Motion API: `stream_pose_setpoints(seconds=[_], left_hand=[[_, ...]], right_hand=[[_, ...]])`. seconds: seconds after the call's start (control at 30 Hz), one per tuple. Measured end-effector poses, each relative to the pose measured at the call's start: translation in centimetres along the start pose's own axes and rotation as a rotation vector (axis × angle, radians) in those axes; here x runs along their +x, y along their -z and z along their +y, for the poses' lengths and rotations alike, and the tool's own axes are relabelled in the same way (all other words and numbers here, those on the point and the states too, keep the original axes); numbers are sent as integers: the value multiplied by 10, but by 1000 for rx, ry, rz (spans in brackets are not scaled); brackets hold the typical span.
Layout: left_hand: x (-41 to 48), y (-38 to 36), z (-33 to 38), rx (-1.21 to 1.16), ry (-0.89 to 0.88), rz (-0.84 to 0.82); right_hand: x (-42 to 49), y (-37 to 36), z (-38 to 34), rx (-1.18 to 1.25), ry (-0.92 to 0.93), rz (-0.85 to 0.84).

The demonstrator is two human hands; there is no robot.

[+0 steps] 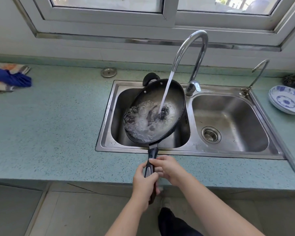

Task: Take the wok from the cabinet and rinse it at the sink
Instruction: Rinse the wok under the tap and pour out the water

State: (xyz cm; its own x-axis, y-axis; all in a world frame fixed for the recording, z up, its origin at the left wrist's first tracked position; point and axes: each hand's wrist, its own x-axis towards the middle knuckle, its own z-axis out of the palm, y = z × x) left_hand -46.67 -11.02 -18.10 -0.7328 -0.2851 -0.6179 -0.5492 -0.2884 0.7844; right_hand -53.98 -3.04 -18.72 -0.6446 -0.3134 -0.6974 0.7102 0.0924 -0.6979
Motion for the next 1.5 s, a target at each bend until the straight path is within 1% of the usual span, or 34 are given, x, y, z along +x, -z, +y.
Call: stream_pose_setpoints(seconds=[0.13, 0.23, 0.33, 0.43, 0.6, 0.73, 0.87, 0.93, 1.03, 1.07, 1.13, 1.23, 1.4, 1.5], left_hand=[[-2, 2, 0, -113, 44, -67], [-5, 5, -2, -150, 72, -110], [-5, 7, -4, -182, 87, -120], [-6, 9, -2, -210, 93, -136], [-6, 15, 0, -255, 130, -181], [-3, 23, 6, -250, 200, -231], [2, 32, 20, -24, 217, -234], [2, 28, 18, 121, 143, -152], [0, 14, 6, 394, -103, 66], [-2, 11, 3, 436, -156, 105], [-2, 8, 3, 428, -172, 111], [-2, 13, 3, 331, -160, 74], [5, 25, 2, 201, -79, 40], [9, 27, 4, 124, -29, -11]], right_hand=[[-1, 3, 2, 117, 6, -99], [-1, 5, 5, 241, -3, -111], [2, 3, 5, 353, -10, -136], [5, 0, 3, 394, -30, -158], [7, -6, 0, 330, -30, -129], [8, -10, -3, 274, -27, -112], [9, -17, -6, 270, -42, -53], [9, -22, -7, 243, -45, -24], [9, -27, -7, 208, -48, 4], [8, -28, -7, 200, -45, 15], [9, -27, -6, 177, -34, 38], [12, -28, -4, 126, -10, 43], [15, -30, -1, 0, 79, 50], [16, -27, -5, -52, 114, 74]])
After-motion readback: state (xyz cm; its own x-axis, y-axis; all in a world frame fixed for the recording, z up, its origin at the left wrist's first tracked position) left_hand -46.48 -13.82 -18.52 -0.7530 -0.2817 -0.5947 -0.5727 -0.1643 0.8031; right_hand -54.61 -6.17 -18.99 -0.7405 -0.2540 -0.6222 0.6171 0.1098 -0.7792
